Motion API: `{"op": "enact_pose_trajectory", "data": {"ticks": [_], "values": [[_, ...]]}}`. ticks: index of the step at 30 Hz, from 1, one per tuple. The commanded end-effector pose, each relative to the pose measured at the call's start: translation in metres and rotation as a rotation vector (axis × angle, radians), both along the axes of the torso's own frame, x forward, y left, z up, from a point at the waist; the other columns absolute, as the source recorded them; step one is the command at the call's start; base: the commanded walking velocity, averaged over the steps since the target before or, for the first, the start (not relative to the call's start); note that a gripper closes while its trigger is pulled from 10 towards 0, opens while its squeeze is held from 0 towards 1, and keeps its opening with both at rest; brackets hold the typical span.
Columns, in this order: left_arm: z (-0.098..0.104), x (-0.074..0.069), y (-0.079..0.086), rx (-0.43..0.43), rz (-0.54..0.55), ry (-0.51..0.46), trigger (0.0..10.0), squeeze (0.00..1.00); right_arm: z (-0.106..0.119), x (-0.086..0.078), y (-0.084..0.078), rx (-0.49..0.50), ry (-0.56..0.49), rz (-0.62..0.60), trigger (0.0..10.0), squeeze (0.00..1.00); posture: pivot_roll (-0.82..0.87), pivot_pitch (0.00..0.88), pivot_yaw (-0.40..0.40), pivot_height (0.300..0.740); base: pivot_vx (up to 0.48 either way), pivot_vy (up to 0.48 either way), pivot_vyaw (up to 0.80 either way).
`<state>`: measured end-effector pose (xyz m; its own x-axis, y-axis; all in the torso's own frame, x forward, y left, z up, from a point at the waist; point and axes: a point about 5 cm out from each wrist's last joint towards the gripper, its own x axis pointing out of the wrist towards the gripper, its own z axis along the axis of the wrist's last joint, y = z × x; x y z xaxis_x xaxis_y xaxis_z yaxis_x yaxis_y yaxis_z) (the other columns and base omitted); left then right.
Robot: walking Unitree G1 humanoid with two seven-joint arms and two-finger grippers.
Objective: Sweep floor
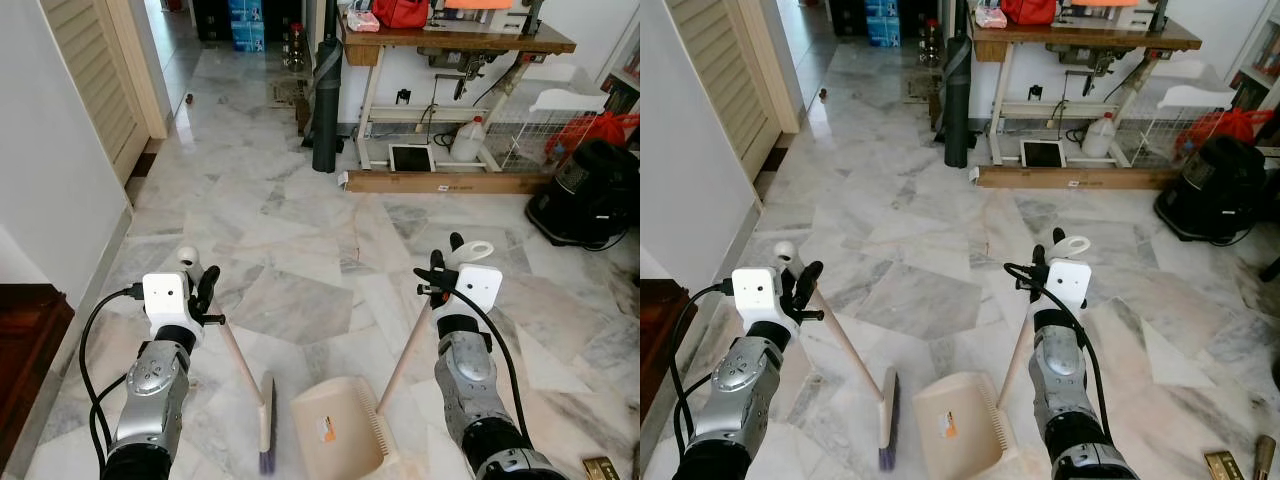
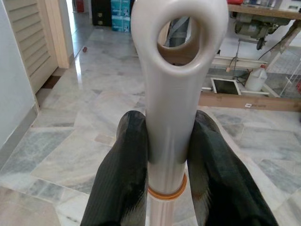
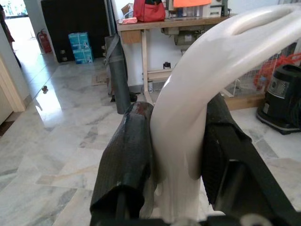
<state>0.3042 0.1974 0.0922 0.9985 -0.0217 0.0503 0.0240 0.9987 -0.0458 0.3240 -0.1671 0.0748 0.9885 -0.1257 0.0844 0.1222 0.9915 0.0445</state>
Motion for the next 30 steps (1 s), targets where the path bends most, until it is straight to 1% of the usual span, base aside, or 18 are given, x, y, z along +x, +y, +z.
{"op": "enact_pose_trajectory", "data": {"ticks": [1, 6, 12, 30], "values": [[0.0112, 0.0057, -0.0023, -0.011, -0.012, -0.041, 10.0, 0.00, 0.0048, 0.0015, -0.0027, -0.004, -0.021, -0.007, 10.0, 0.00, 0.02, 0.000, -0.007, 0.740, 0.000, 0.000, -0.79], [0.0089, 0.0043, -0.0004, -0.013, -0.004, -0.027, 10.0, 0.00, 0.0055, 0.0023, -0.0024, -0.003, -0.021, -0.008, 10.0, 0.00, 0.03, 0.000, -0.008, 0.740, 0.000, 0.000, -0.79], [0.0083, 0.0034, 0.0014, -0.013, 0.008, -0.026, 10.0, 0.00, 0.0060, 0.0027, -0.0023, 0.000, -0.021, -0.010, 10.0, 0.00, 0.03, 0.000, -0.011, 0.740, 0.000, 0.402, -0.79], [0.0119, 0.0048, 0.0025, -0.009, 0.009, -0.043, 10.0, 0.00, 0.0062, 0.0035, -0.0018, 0.003, -0.018, -0.012, 10.0, 0.00, 0.02, 0.000, -0.012, 0.740, 0.000, 0.000, -0.79]]}}
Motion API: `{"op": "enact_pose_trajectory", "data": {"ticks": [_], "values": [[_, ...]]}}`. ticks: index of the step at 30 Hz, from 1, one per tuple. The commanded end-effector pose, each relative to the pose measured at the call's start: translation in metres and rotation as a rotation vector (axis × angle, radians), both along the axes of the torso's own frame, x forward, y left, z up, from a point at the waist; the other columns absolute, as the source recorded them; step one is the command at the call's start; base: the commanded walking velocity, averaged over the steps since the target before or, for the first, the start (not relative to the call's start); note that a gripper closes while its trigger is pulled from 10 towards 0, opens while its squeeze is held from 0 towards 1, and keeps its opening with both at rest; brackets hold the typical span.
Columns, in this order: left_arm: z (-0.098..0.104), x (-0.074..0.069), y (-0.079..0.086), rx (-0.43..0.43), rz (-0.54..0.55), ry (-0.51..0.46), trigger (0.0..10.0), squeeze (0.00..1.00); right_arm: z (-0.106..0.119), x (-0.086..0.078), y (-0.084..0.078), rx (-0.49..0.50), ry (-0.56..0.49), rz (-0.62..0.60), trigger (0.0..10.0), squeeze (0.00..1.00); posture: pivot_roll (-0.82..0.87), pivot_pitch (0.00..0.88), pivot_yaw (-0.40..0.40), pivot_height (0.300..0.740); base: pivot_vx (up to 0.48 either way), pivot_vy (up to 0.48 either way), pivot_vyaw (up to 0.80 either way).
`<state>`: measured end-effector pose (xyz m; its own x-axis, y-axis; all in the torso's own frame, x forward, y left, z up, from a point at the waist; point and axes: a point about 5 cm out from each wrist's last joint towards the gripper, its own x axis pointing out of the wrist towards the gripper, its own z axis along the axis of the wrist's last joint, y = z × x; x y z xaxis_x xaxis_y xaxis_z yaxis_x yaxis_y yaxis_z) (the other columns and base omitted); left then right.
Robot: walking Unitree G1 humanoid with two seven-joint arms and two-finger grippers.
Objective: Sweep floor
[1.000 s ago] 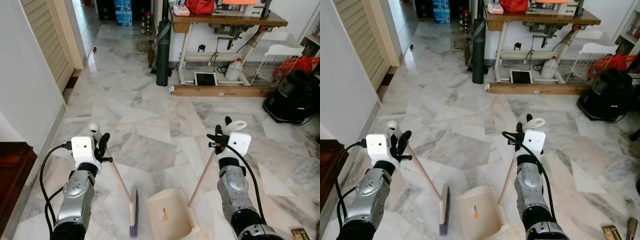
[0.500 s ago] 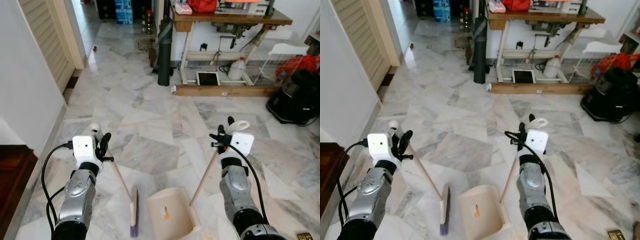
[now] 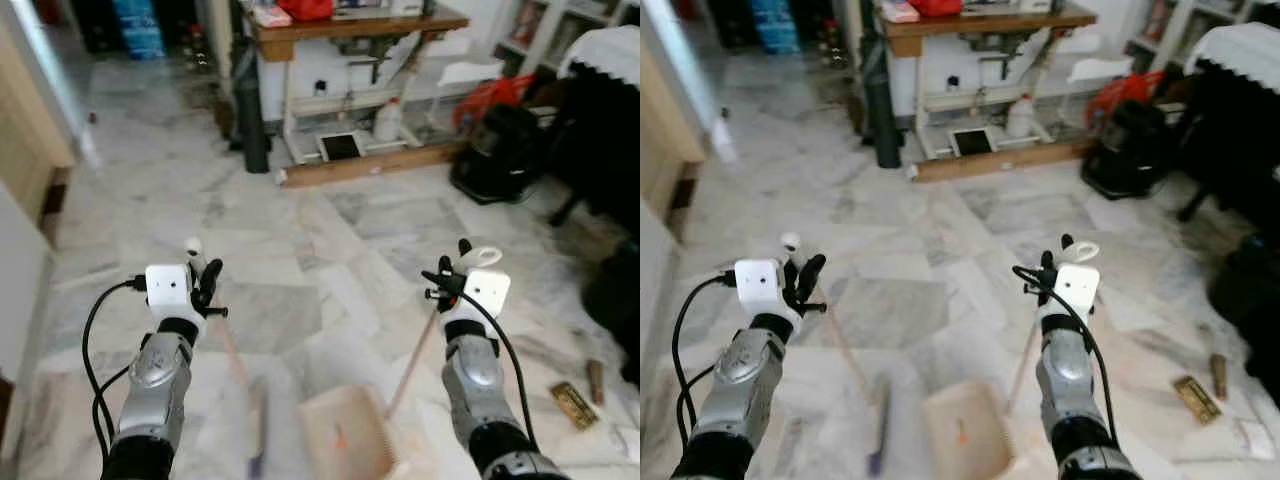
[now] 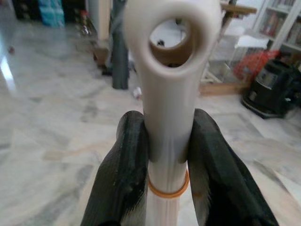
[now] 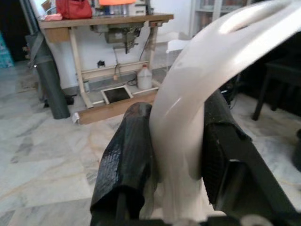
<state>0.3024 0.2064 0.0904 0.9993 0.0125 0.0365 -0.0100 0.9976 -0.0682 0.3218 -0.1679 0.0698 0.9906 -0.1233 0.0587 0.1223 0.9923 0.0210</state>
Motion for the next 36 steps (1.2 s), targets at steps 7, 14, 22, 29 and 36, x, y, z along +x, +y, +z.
{"op": "enact_pose_trajectory", "data": {"ticks": [7, 14, 22, 29, 36], "values": [[0.0141, 0.0068, -0.0064, 0.016, -0.025, -0.059, 10.0, 0.00, 0.0112, 0.0056, -0.0008, 0.024, -0.047, -0.013, 10.0, 0.00, 0.03, 0.000, -0.010, 0.740, 0.000, 0.000, -0.79], [0.0141, 0.0075, -0.0064, 0.021, -0.025, -0.056, 10.0, 0.00, 0.0111, 0.0057, -0.0015, 0.023, -0.046, -0.015, 10.0, 0.00, 0.03, 0.000, -0.013, 0.740, 0.000, 0.000, -0.79], [0.0141, 0.0070, -0.0065, 0.020, -0.026, -0.057, 10.0, 0.00, 0.0108, 0.0054, -0.0019, 0.023, -0.045, -0.013, 10.0, 0.00, 0.03, 0.000, -0.016, 0.740, 0.000, 0.000, -0.79], [0.0135, 0.0062, -0.0067, 0.018, -0.026, -0.055, 10.0, 0.00, 0.0107, 0.0053, -0.0020, 0.020, -0.045, -0.012, 10.0, 0.00, 0.03, 0.000, -0.018, 0.740, 0.000, 0.000, -0.79], [0.0136, 0.0062, -0.0065, 0.018, -0.023, -0.060, 10.0, 0.00, 0.0106, 0.0050, -0.0029, 0.016, -0.046, -0.013, 10.0, 0.00, 0.03, 0.000, -0.017, 0.740, 0.000, 0.000, -0.79]]}}
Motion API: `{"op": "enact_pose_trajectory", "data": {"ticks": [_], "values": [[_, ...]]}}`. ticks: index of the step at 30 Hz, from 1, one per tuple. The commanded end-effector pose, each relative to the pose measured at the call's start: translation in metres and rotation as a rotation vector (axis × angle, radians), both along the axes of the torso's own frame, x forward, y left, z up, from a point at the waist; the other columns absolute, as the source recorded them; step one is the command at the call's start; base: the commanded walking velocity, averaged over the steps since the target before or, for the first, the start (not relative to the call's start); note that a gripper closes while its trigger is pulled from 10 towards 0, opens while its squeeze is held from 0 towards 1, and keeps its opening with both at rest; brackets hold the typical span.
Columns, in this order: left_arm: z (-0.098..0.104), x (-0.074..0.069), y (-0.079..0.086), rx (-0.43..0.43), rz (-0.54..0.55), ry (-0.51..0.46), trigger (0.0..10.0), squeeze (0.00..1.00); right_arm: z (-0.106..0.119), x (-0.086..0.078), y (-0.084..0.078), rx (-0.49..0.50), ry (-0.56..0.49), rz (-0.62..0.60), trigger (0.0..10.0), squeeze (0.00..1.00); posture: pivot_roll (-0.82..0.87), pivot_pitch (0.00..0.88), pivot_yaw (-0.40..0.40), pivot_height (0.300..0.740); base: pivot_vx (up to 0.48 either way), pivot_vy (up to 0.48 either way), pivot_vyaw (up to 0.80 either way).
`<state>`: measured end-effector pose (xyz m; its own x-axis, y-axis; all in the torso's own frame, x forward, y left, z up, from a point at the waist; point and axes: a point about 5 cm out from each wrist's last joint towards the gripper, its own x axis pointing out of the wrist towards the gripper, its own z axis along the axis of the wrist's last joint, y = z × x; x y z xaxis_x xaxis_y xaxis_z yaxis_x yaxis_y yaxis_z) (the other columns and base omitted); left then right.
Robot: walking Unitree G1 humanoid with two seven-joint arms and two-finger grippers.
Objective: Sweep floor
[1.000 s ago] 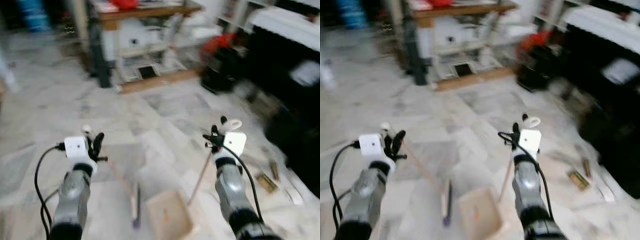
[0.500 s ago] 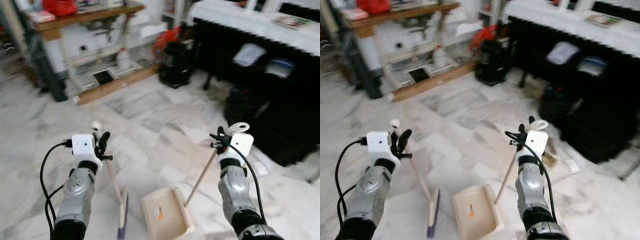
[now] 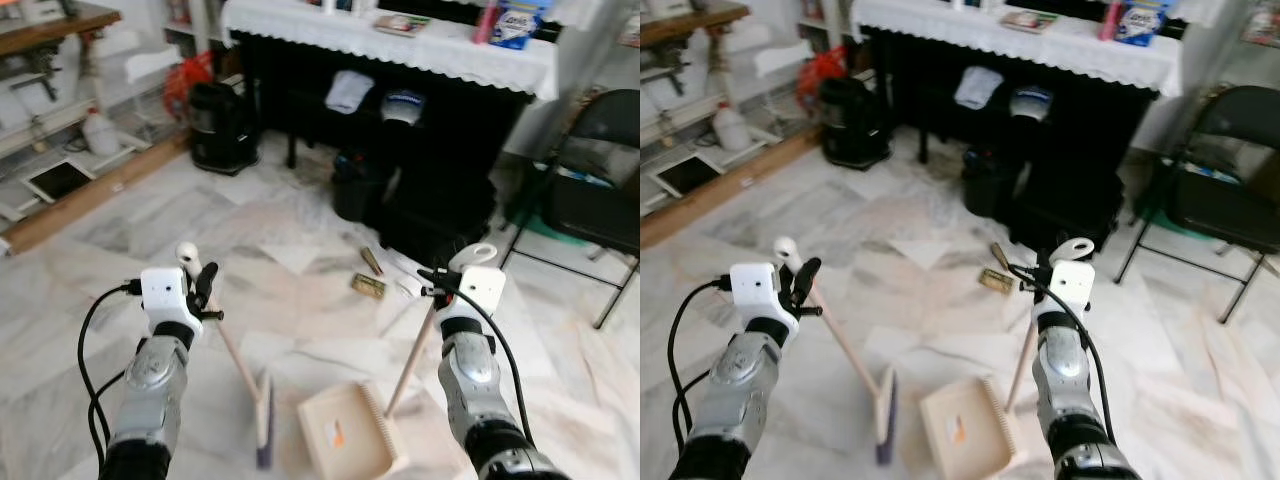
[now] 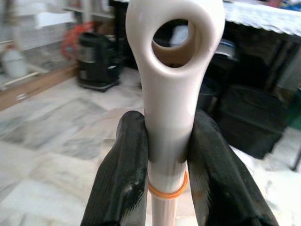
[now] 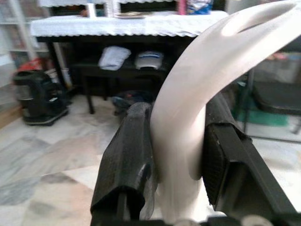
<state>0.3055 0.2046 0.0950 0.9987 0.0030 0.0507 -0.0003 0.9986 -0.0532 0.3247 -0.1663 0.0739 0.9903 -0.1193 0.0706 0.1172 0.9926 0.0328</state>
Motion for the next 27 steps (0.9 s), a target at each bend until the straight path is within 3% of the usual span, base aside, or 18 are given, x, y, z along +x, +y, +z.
{"op": "enact_pose_trajectory", "data": {"ticks": [1, 12, 21, 27], "values": [[0.0089, 0.0030, -0.0047, 0.003, -0.015, -0.045, 10.0, 0.00, 0.0066, 0.0020, -0.0045, 0.006, -0.032, -0.018, 10.0, 0.00, 0.03, 0.000, -0.017, 0.740, 0.000, 0.000, -0.79], [0.0081, 0.0012, -0.0006, 0.015, -0.009, -0.040, 10.0, 0.00, 0.0063, 0.0006, -0.0021, -0.001, -0.042, -0.007, 10.0, 0.00, 0.04, 0.000, -0.017, 0.740, 0.000, 0.000, -0.77], [0.0080, 0.0019, -0.0003, 0.022, -0.001, -0.032, 10.0, 0.00, 0.0079, 0.0011, -0.0017, -0.007, -0.050, -0.004, 10.0, 0.00, 0.03, 0.000, -0.016, 0.740, 0.000, 0.000, 0.00], [0.0078, 0.0017, 0.0017, 0.025, 0.011, -0.032, 10.0, 0.00, 0.0084, 0.0012, -0.0014, -0.007, -0.051, 0.000, 10.0, 0.00, 0.03, 0.000, -0.019, 0.740, 0.322, 0.000, 0.00]]}}
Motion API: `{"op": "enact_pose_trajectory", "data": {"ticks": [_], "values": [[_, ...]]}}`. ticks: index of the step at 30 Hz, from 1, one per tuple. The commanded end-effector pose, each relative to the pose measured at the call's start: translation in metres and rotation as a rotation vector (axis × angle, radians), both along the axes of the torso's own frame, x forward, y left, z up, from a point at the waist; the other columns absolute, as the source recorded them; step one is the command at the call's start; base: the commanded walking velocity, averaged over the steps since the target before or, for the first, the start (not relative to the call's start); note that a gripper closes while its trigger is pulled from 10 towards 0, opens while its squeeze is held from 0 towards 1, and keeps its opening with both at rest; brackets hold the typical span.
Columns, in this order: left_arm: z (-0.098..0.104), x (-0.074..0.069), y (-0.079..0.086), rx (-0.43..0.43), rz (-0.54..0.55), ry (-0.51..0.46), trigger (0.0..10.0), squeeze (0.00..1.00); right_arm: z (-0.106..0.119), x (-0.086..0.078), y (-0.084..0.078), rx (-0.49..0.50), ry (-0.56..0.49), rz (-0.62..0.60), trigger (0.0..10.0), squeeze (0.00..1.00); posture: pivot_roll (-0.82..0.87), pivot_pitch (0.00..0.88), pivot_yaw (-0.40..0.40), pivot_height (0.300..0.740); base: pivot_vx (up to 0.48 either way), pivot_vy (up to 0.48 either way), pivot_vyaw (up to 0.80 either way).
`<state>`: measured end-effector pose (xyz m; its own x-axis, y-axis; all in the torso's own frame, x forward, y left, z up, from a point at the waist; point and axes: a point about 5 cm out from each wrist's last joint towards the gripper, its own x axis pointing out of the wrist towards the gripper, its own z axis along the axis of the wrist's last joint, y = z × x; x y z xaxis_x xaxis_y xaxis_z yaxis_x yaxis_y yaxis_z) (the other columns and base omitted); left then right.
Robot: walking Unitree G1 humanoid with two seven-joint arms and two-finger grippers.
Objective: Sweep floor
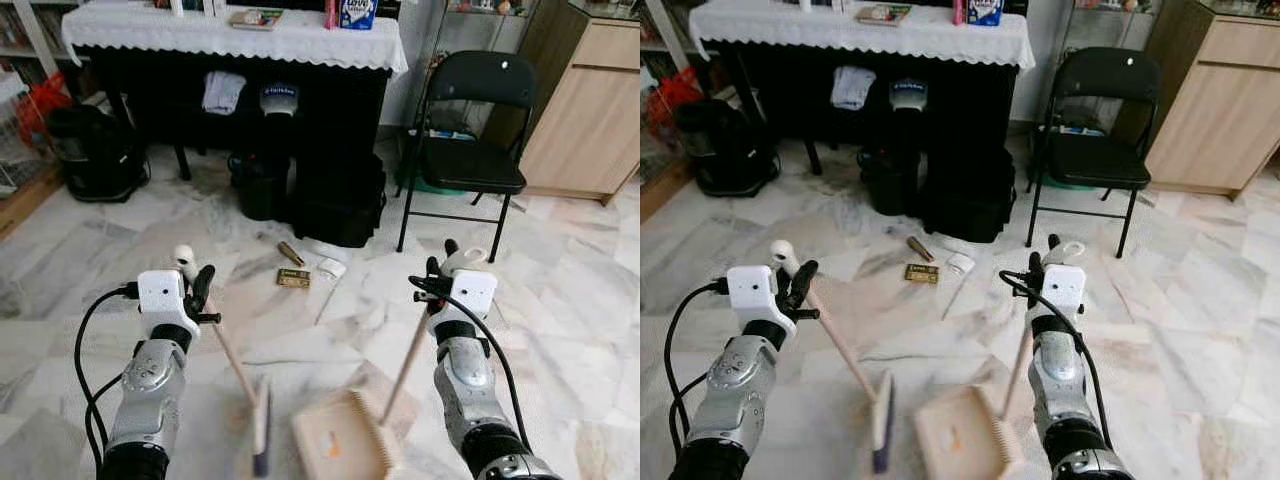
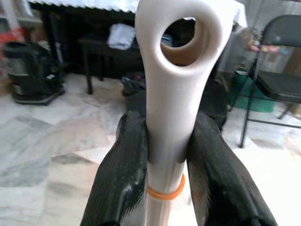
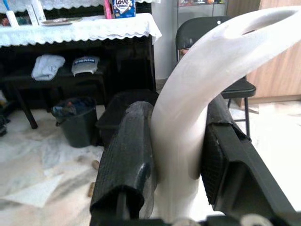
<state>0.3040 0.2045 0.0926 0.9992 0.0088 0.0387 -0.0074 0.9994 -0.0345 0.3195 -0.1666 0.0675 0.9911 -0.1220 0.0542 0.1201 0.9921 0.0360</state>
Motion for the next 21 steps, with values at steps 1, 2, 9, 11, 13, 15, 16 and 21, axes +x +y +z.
{"op": "enact_pose_trajectory", "data": {"ticks": [1, 2, 9, 11, 13, 15, 16, 21], "values": [[0.0103, 0.0032, 0.0018, 0.006, 0.004, -0.044, 10.0, 0.00, 0.0148, 0.0064, -0.0011, -0.012, -0.067, 0.002, 10.0, 0.00, 0.03, 0.000, -0.019, 0.740, 0.356, 0.000, 0.00], [0.0103, 0.0032, 0.0020, 0.007, 0.006, -0.044, 10.0, 0.00, 0.0149, 0.0065, -0.0010, -0.011, -0.067, 0.003, 10.0, 0.00, 0.04, 0.000, -0.020, 0.740, 0.356, 0.000, 0.00], [0.0107, 0.0035, 0.0027, 0.007, 0.012, -0.046, 10.0, 0.00, 0.0153, 0.0068, -0.0007, -0.015, -0.067, 0.005, 10.0, 0.00, 0.03, 0.000, -0.022, 0.740, 0.371, 0.000, 0.00], [0.0108, 0.0036, 0.0026, 0.006, 0.014, -0.047, 10.0, 0.00, 0.0155, 0.0069, -0.0009, -0.014, -0.068, 0.006, 10.0, 0.00, 0.03, 0.000, -0.023, 0.740, 0.384, 0.000, 0.00], [0.0108, 0.0036, 0.0025, 0.005, 0.014, -0.047, 10.0, 0.00, 0.0155, 0.0069, -0.0010, -0.014, -0.068, 0.006, 10.0, 0.00, 0.03, 0.000, -0.023, 0.740, 0.386, 0.000, 0.00], [0.0107, 0.0035, 0.0029, 0.005, 0.016, -0.048, 10.0, 0.00, 0.0156, 0.0070, -0.0009, -0.015, -0.068, 0.008, 10.0, 0.00, 0.04, 0.000, -0.025, 0.740, 0.388, 0.000, 0.00], [0.0107, 0.0035, 0.0029, 0.005, 0.016, -0.048, 10.0, 0.00, 0.0156, 0.0070, -0.0009, -0.015, -0.068, 0.008, 10.0, 0.00, 0.04, 0.000, -0.025, 0.740, 0.390, 0.000, 0.00], [0.0107, 0.0033, 0.0032, 0.004, 0.017, -0.048, 10.0, 0.00, 0.0157, 0.0069, -0.0009, -0.017, -0.068, 0.008, 10.0, 0.00, 0.03, 0.000, -0.026, 0.740, 0.389, 0.000, 0.00]]}}
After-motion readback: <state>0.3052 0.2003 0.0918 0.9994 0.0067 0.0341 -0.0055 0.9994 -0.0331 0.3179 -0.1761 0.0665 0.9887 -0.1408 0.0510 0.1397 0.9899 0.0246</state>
